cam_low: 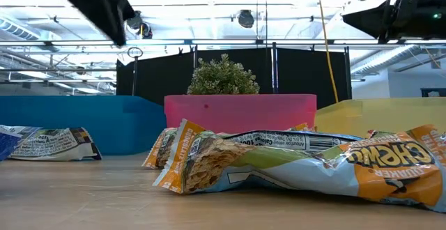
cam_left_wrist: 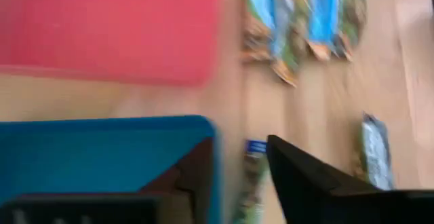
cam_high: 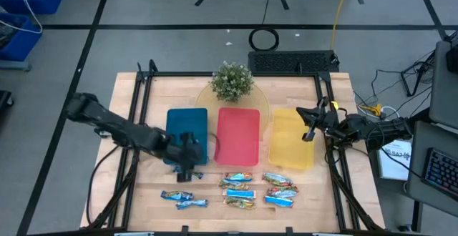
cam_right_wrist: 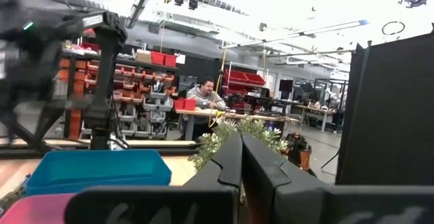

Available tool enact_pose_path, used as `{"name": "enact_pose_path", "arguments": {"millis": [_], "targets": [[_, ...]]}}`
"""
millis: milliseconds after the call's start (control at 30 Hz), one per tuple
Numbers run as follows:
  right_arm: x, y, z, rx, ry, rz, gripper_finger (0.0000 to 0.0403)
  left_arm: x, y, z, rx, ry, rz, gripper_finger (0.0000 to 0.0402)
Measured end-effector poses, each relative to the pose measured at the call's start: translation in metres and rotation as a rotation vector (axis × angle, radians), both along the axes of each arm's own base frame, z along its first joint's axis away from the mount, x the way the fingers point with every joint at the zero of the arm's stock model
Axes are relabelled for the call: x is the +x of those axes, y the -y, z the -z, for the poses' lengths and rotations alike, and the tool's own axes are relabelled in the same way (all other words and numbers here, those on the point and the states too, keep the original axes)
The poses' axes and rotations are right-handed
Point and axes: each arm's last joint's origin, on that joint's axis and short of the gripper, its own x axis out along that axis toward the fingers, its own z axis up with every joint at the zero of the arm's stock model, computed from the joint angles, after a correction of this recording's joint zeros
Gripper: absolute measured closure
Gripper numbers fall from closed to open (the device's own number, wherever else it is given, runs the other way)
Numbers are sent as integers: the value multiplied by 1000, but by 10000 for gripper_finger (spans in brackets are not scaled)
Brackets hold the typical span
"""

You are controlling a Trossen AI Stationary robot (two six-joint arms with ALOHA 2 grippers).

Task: Pick and place Granola Bars by type
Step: Put the top blue granola bar into the blue bin

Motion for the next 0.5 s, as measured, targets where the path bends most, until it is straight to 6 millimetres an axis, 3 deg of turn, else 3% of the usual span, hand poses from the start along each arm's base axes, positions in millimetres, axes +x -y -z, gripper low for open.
{"name": "enact_pose_path", "arguments": {"millis": [200,333,500], "targets": [[0,-1,0,-10,4,-33,403,11,37,37,-126,-195,123,187],[1,-4,-1,-38,7,-123,403,11,57,51,-121,-206,136,182],[1,-5,-1,-63,7,-149,403,10,63,61,-16,-181,41,183]]}}
